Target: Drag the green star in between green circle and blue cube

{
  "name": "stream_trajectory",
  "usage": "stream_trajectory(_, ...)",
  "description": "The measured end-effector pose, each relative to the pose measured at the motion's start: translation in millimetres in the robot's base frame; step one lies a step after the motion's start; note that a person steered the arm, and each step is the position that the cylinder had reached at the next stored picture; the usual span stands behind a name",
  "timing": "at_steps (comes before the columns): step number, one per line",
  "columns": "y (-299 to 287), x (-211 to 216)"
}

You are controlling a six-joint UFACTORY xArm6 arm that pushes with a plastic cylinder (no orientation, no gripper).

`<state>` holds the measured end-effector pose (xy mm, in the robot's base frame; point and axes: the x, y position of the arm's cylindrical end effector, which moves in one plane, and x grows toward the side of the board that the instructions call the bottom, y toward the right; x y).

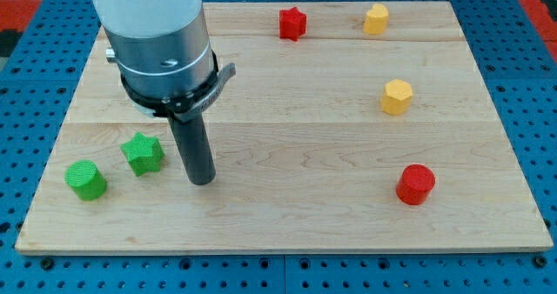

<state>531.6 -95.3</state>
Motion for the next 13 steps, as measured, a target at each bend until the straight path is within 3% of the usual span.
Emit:
stream_trajectory(5, -77.5, -26.3)
stream_trajectory(9, -46.8, -50.9)
stream_trajectory(12, -71.8, -58.1)
stream_trajectory(13, -29.1, -91.6)
